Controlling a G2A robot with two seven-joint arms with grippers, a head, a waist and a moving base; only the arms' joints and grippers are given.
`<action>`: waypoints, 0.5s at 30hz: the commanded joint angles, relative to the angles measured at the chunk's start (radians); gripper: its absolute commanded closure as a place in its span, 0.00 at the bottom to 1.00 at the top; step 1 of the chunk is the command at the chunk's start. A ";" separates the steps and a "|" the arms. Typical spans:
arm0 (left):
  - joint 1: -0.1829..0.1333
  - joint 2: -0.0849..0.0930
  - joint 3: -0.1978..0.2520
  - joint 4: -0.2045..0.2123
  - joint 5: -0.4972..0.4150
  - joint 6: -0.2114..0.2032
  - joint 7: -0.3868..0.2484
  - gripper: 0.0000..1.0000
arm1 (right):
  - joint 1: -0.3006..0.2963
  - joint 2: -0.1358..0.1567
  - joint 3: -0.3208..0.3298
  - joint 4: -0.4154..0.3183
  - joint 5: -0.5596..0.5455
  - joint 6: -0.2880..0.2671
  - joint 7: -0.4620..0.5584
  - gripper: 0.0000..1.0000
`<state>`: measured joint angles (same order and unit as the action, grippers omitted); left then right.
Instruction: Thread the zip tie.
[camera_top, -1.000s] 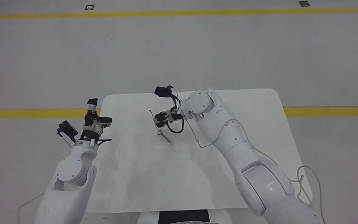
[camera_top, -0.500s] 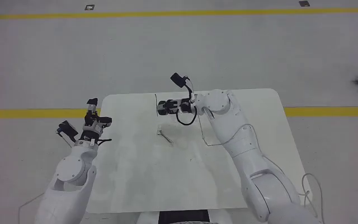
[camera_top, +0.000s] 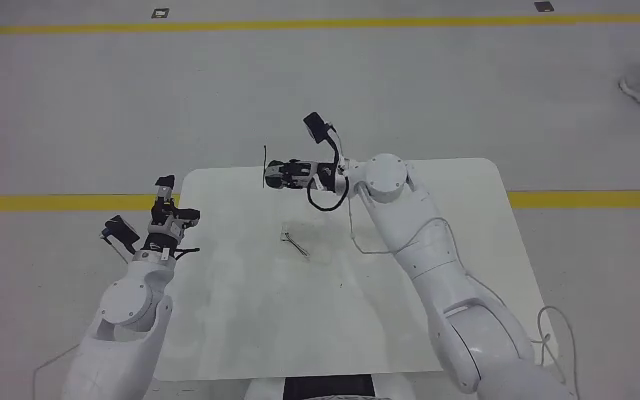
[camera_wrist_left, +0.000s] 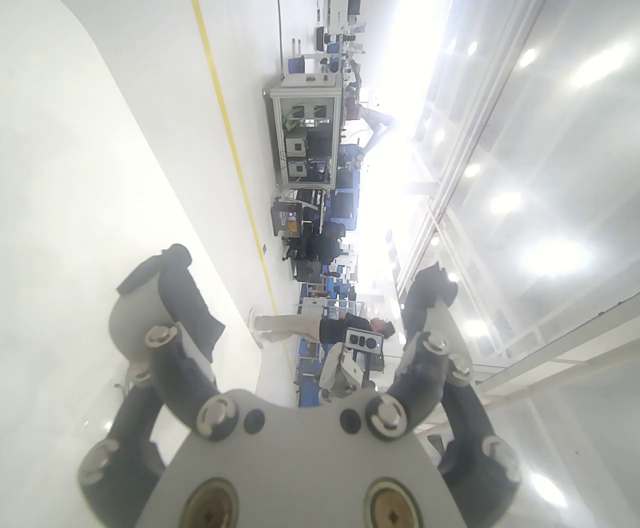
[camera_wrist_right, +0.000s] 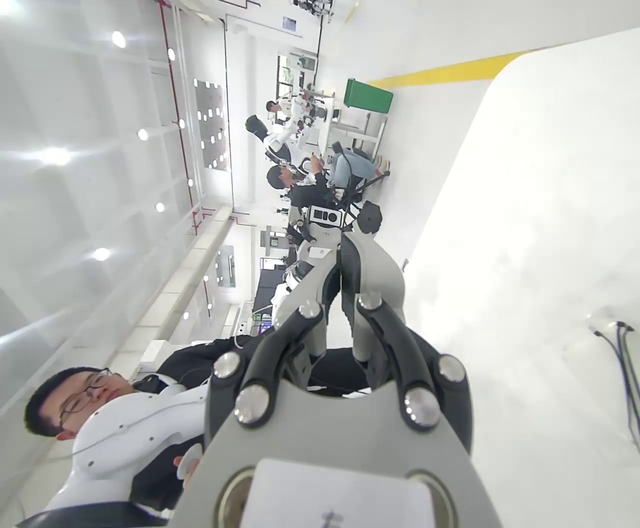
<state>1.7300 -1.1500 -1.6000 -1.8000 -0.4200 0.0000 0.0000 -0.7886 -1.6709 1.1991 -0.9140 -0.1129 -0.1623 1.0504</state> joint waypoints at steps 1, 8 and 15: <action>0.000 0.000 0.000 0.000 0.000 0.000 0.000 0.00 | 0.000 0.000 0.000 0.000 0.000 0.000 0.000 1.00; -0.007 0.006 -0.011 0.020 0.029 -0.043 -0.152 0.00 | -0.018 0.000 -0.013 -0.023 -0.002 0.012 -0.034 1.00; -0.018 0.018 -0.028 0.042 0.017 -0.079 -0.404 0.00 | -0.014 -0.007 -0.055 -0.023 0.040 0.071 -0.090 1.00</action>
<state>1.7149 -1.1325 -1.6287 -1.7604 -0.3915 -0.0817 -0.3693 -0.8053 -1.6769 1.1484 -0.9416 -0.0785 -0.0964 0.9648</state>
